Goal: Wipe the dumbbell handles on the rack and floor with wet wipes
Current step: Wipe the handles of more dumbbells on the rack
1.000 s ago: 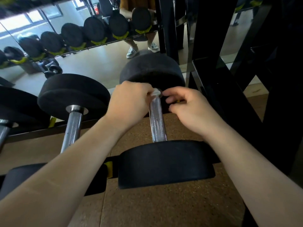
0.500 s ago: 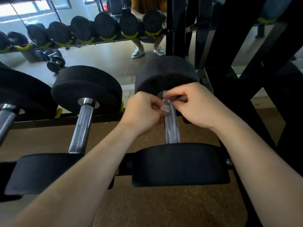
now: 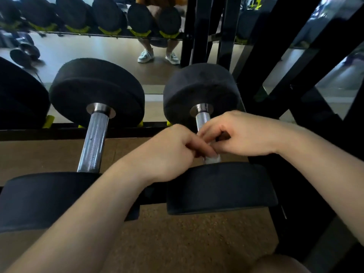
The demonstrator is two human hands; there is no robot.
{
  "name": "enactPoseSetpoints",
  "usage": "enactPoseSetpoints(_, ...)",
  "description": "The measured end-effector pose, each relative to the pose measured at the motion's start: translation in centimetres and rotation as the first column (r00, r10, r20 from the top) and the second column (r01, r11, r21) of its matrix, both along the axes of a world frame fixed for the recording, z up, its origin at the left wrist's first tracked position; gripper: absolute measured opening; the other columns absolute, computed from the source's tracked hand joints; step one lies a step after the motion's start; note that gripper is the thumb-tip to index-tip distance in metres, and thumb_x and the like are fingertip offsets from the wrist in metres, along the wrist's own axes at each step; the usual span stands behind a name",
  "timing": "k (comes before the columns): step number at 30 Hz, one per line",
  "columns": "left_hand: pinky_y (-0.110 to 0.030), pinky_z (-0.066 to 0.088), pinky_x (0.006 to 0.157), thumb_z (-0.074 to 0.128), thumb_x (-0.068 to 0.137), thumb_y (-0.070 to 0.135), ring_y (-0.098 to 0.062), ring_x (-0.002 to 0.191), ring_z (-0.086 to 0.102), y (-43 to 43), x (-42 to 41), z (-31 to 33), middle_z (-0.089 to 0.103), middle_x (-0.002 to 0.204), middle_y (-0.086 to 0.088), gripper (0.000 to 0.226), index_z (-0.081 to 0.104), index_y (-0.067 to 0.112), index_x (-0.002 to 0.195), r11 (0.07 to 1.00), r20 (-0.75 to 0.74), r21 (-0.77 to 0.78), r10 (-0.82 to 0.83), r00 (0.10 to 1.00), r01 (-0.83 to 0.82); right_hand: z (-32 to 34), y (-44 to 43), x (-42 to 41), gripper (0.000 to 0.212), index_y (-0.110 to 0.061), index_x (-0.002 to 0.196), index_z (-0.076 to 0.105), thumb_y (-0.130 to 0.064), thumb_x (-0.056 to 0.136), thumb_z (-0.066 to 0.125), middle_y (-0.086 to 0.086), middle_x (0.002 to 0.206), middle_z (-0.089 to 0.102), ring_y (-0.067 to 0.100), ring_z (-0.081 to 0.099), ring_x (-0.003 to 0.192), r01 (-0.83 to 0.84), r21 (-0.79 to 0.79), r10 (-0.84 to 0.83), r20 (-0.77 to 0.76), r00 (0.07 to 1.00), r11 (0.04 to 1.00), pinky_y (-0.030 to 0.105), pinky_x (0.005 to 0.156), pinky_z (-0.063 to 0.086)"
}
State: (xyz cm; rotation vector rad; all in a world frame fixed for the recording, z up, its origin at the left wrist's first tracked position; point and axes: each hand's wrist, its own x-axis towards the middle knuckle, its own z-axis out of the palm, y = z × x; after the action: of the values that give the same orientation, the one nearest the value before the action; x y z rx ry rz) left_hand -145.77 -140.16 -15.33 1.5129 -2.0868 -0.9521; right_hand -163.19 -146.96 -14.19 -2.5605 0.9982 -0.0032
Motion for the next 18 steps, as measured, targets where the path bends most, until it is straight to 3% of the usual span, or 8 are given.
enactPoseSetpoints(2, -0.012, 0.045, 0.089, 0.047, 0.094, 0.007, 0.011, 0.101, 0.057, 0.9, 0.6, -0.1, 0.067, 0.103, 0.024, 0.043, 0.070, 0.039, 0.111, 0.997, 0.036, -0.075, -0.021, 0.999, 0.024, -0.7, 0.4, -0.4, 0.017, -0.025, 0.101, 0.075, -0.022, 0.085, 0.071, -0.019, 0.115, 0.060, 0.000, 0.056, 0.105, -0.036, 0.003, 0.036, -0.026, 0.999, 0.999, 0.017, 0.092, 0.043)
enactPoseSetpoints(3, -0.017, 0.046, 0.091, 0.047, 0.096, 0.015, 0.008, 0.103, 0.057, 1.5, 0.9, -0.2, 0.066, 0.109, 0.023, 0.037, 0.067, 0.042, 0.112, 0.986, 0.068, -0.167, 0.027, 0.997, -0.015, -1.0, 0.4, -0.5, 0.016, -0.023, 0.098, 0.076, -0.021, 0.083, 0.074, -0.017, 0.114, 0.059, 0.001, 0.057, 0.103, -0.038, -0.023, 0.038, -0.011, 0.999, 0.999, 0.017, 0.089, 0.043)
enactPoseSetpoints(6, -0.014, 0.044, 0.074, 0.038, 0.088, 0.047, 0.005, 0.087, 0.052, 4.0, 1.6, -0.7, 0.057, 0.095, 0.023, 0.027, 0.061, 0.047, 0.102, 0.926, 0.137, -0.365, 0.152, 0.979, -0.092, -1.6, -0.3, 0.3, 0.009, -0.018, 0.085, 0.079, -0.012, 0.079, 0.076, -0.010, 0.094, 0.061, 0.009, 0.061, 0.084, 0.023, -0.239, 0.005, 0.116, 0.993, 0.971, 0.026, 0.077, 0.049)
enactPoseSetpoints(10, -0.015, 0.041, 0.063, 0.031, 0.086, 0.052, 0.001, 0.080, 0.051, 5.3, 1.5, -1.9, 0.049, 0.086, 0.019, 0.024, 0.052, 0.044, 0.093, 0.915, 0.078, -0.399, 0.096, 0.992, -0.058, -0.9, -1.8, 1.9, 0.019, -0.018, 0.090, 0.079, -0.017, 0.085, 0.060, -0.010, 0.077, 0.053, 0.008, 0.053, 0.075, 0.146, -0.497, -0.094, 0.129, 0.987, 0.856, 0.035, 0.073, 0.050)
enactPoseSetpoints(13, -0.013, 0.036, 0.054, 0.035, 0.087, 0.050, 0.002, 0.075, 0.050, 5.6, 1.7, -2.1, 0.048, 0.082, 0.019, 0.013, 0.045, 0.041, 0.088, 0.888, 0.076, -0.455, 0.121, 0.990, -0.074, -0.3, -0.5, 1.7, 0.011, -0.021, 0.089, 0.078, -0.018, 0.086, 0.068, -0.013, 0.071, 0.055, -0.002, 0.050, 0.067, 0.095, -0.379, -0.108, -0.014, 0.994, 0.920, 0.024, 0.070, 0.045)
enactPoseSetpoints(16, -0.012, 0.031, 0.051, 0.040, 0.089, 0.045, 0.001, 0.066, 0.048, 5.9, 1.9, -2.3, 0.047, 0.076, 0.017, 0.010, 0.044, 0.038, 0.084, 0.879, 0.082, -0.472, 0.115, 0.990, -0.063, 0.1, 1.0, 2.1, 0.003, -0.024, 0.083, 0.077, -0.023, 0.080, 0.076, -0.011, 0.075, 0.065, 0.000, 0.058, 0.070, 0.027, -0.179, -0.050, -0.129, 0.990, 0.984, 0.016, 0.066, 0.045)
enactPoseSetpoints(18, -0.013, 0.031, 0.051, 0.040, 0.089, 0.046, 0.000, 0.068, 0.049, 5.7, 1.7, -2.3, 0.047, 0.074, 0.016, 0.011, 0.044, 0.038, 0.082, 0.871, 0.074, -0.486, 0.128, 0.989, -0.076, 0.3, 1.2, 2.7, 0.004, -0.019, 0.084, 0.076, -0.021, 0.082, 0.074, -0.006, 0.077, 0.069, 0.007, 0.061, 0.072, -0.012, -0.092, -0.013, -0.256, 0.966, 0.996, 0.020, 0.067, 0.048)
